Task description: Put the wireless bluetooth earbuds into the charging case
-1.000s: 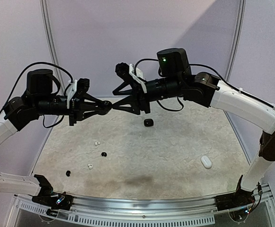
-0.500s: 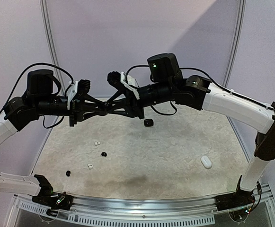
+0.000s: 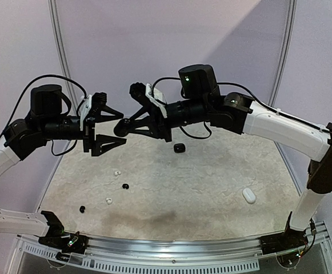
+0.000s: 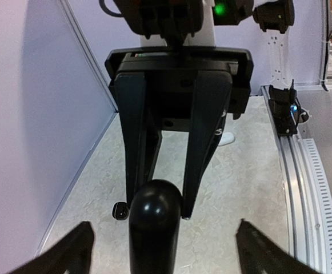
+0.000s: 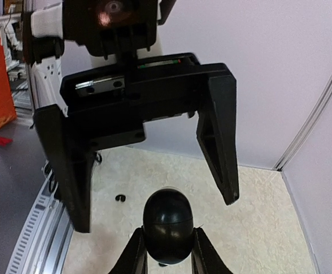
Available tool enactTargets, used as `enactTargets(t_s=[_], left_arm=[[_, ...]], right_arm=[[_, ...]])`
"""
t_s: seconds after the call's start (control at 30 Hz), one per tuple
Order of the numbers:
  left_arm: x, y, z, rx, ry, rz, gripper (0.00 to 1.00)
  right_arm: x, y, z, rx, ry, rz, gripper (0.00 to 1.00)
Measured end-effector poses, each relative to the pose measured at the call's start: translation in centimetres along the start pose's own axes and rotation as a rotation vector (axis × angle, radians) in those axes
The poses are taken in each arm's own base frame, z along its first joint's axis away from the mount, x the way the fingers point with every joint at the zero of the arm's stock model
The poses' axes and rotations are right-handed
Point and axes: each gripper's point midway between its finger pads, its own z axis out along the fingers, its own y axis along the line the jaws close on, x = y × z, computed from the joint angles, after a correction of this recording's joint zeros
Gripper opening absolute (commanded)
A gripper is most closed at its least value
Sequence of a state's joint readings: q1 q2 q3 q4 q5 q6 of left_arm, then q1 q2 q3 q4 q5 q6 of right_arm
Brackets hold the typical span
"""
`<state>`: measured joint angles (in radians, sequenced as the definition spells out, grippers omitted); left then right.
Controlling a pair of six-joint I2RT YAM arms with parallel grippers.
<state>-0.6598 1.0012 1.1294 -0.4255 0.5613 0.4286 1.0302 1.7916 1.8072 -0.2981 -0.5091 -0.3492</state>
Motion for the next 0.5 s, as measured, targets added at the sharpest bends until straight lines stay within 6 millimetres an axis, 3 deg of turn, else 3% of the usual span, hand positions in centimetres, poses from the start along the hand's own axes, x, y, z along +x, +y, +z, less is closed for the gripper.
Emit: enactTargets(t_s=[0.1, 0.23, 0.33, 0.5], left_arm=[[-0.3, 0.7, -0.6, -0.021, -0.044, -0.080, 0.96], [0.1, 1.9, -1.6, -0.055, -0.119, -0.224, 0.82], [-0.2, 2.0, -1.6, -0.044, -0.192, -0.304, 0.74], [-2.5, 2.4, -2.1, -0.024, -0.332, -0.376, 0.73]], right_arm=[[0.1, -1.0, -0.8, 0.045, -0.069, 0.044, 0.00], [-0.2, -2.8, -2.5, 0.114, -0.183, 0.110, 0.00], [-2.3, -3.8, -3.4, 0.144, -0.310, 0.129, 0.00], [-6.5, -3.7, -5.2, 0.131, -0.524, 0.153, 0.00]])
